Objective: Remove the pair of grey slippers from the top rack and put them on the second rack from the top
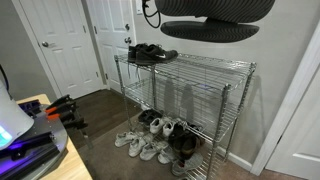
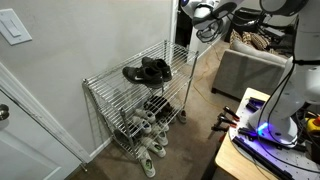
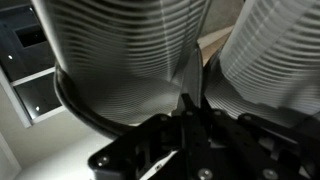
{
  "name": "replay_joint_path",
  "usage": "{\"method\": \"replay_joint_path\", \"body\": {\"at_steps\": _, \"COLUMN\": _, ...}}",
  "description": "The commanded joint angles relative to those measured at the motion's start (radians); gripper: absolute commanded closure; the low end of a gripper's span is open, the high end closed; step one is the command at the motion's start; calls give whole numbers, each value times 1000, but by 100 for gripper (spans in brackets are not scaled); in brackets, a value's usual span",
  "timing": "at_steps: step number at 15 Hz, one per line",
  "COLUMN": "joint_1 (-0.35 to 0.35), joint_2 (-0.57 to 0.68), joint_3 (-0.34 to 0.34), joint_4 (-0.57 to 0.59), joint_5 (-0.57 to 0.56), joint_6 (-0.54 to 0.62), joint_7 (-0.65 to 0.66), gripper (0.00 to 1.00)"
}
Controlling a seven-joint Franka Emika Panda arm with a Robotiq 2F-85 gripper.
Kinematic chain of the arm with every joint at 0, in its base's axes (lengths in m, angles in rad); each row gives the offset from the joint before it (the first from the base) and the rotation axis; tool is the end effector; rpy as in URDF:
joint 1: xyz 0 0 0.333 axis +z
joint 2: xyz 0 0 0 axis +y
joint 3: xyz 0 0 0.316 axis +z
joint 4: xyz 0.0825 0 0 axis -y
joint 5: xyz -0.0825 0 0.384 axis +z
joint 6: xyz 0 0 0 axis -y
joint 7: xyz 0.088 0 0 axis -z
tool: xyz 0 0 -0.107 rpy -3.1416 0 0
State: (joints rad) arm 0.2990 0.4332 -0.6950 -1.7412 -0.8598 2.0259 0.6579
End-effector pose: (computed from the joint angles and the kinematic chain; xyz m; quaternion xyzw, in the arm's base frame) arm 0.6023 -0.2466 0.4021 0.8356 -0.2450 0.0241 0.4910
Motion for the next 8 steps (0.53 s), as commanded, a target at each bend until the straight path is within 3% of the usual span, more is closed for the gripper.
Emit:
{"method": "replay_joint_path", "body": {"at_steps": 1, "joint_1": -147, "joint_2": -29, "joint_3": 181, "joint_4": -56, "joint_5": -47, "joint_6": -60, "joint_7": -17, "gripper": 96}}
{"method": "replay_joint_path", "body": {"at_steps": 4, "joint_1": -277, "joint_2": 19, "joint_3": 323, "joint_4": -103, "joint_5": 1, "joint_6": -56, "joint_7": -41, "gripper": 95}}
{"method": "replay_joint_path", "body": {"at_steps": 8, "joint_1": -360, "joint_2": 87, "joint_3": 409, "joint_4": -128, "joint_5": 14, "joint_6": -89, "joint_7": -50, "gripper": 96}}
